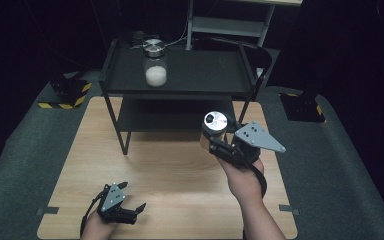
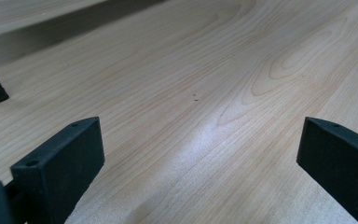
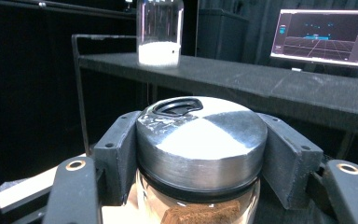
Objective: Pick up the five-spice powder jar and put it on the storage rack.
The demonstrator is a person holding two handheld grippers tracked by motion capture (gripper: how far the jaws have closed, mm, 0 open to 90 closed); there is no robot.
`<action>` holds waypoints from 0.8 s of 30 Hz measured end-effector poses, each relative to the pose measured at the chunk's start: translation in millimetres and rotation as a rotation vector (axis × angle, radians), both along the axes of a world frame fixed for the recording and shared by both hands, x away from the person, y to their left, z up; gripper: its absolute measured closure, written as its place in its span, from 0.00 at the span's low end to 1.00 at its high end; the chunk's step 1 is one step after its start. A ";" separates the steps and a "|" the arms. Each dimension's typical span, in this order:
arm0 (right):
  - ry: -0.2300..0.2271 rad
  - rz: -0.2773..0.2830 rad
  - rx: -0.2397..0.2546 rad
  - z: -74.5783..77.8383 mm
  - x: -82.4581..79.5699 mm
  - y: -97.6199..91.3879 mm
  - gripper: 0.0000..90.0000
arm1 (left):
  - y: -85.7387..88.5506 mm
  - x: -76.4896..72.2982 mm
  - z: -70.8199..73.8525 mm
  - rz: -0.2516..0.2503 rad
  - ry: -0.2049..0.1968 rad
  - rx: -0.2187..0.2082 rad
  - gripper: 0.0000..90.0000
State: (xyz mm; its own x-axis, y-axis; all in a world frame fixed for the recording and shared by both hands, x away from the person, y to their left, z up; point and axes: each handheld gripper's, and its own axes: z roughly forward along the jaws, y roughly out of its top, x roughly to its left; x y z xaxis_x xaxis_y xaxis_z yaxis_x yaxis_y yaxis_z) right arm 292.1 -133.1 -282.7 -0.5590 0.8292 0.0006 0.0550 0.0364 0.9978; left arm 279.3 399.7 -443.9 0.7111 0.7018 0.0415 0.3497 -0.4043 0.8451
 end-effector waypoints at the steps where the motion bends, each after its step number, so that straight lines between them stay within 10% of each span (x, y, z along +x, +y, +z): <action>1: -0.004 -0.001 -0.001 1.8 0.9 0.3 0.39 | 0.0 0.0 0.0 0.001 0.000 0.000 0.01; 24: -0.042 -0.059 -0.019 52.6 37.3 9.9 0.39 | 1.8 1.1 -0.2 0.001 0.011 -0.013 0.01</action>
State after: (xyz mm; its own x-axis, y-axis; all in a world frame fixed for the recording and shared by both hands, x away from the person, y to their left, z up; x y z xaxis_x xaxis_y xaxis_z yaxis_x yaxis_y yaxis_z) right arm 329.5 -123.2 -230.2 -0.5083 0.8604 -0.0379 0.0160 0.0534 0.9984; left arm 280.5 401.5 -444.1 0.7110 0.7027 0.0248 0.3589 -0.3930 0.8466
